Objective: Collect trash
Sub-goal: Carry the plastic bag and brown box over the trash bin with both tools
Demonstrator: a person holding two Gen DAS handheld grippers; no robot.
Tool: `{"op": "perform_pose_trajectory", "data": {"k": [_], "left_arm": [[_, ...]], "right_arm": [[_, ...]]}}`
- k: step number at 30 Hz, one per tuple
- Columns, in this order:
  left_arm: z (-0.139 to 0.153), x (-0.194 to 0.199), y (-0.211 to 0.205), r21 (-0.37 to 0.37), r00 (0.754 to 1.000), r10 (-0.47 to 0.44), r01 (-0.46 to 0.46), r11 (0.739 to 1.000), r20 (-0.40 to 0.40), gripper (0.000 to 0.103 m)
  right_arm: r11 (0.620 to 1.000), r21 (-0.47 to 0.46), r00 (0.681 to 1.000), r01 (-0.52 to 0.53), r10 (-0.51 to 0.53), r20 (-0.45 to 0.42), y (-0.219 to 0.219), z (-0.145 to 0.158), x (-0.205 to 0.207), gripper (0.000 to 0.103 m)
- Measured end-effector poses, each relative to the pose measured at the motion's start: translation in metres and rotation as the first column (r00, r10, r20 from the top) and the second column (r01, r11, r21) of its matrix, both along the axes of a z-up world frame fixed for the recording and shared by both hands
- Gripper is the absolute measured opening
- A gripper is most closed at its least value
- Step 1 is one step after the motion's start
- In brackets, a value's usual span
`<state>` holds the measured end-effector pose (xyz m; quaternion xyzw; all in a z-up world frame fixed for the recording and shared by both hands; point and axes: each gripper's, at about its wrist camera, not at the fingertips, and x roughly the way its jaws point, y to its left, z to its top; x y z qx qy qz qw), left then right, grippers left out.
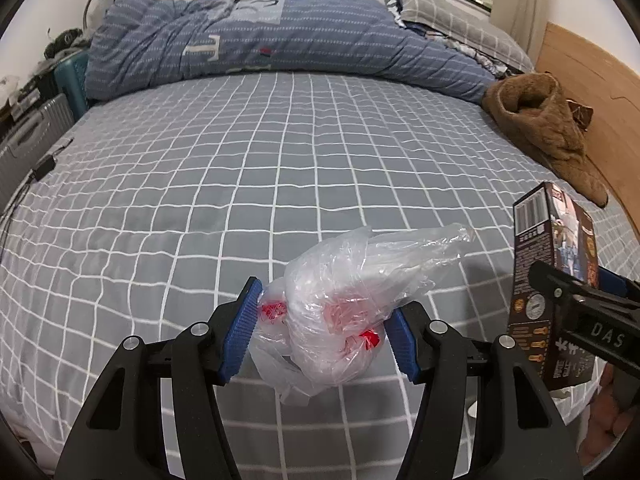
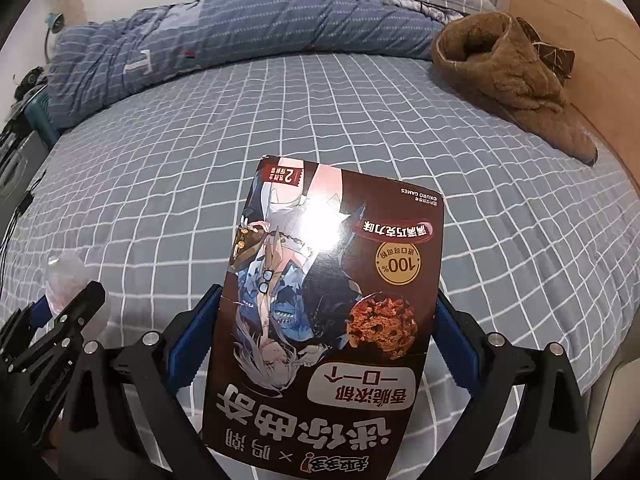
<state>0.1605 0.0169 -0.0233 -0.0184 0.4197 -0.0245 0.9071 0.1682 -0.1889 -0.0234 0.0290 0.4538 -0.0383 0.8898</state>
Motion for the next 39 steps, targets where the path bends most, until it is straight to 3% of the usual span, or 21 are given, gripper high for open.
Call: {"op": "perform_pose_trajectory", "data": {"k": [39], "left_arm": [[0.041, -0.171, 0.0, -0.015, 1.0, -0.005, 0.005, 1.0, 0.013, 0.058]], "right_arm": [[0.99, -0.025, 0.983, -0.142, 0.144, 0.111, 0.014, 0.051, -0.161, 0.093]]}}
